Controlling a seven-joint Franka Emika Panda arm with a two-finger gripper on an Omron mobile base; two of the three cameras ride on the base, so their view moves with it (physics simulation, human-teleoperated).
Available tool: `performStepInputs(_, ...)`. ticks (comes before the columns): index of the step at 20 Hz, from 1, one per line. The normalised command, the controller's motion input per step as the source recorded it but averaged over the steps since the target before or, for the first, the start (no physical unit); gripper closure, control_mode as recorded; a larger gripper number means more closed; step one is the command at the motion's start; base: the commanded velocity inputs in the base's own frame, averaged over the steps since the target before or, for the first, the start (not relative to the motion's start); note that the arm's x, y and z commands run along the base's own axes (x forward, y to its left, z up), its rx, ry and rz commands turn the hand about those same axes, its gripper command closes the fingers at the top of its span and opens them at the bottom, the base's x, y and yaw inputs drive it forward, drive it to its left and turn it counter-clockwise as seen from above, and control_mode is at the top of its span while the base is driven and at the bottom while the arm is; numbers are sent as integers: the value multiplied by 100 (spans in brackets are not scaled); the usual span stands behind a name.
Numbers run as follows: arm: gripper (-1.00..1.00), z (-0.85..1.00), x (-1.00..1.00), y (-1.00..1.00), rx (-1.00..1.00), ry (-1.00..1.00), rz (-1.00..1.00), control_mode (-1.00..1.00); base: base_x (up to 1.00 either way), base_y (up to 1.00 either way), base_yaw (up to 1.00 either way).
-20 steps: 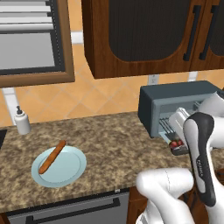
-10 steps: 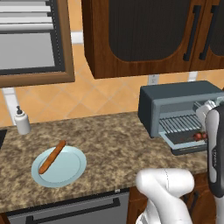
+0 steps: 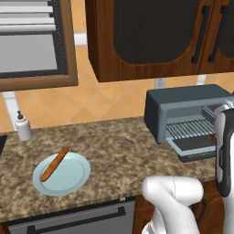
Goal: Pick up the kebab skewer and baguette bread, and place them inside the toaster oven. Close the toaster oven door and start by setting the timer.
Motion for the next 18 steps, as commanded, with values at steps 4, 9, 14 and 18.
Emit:
performStepInputs(4,100,7,77,0,0,-3,0,-100,0,0,0)
performStepInputs(9,100,0,66,0,2,-8,0,-100,0,0,0)
performStepInputs(14,100,-11,39,-5,0,-1,0,-100,0,0,0)
performStepInputs(18,100,-32,25,-13,0,0,0,-100,0,0,0)
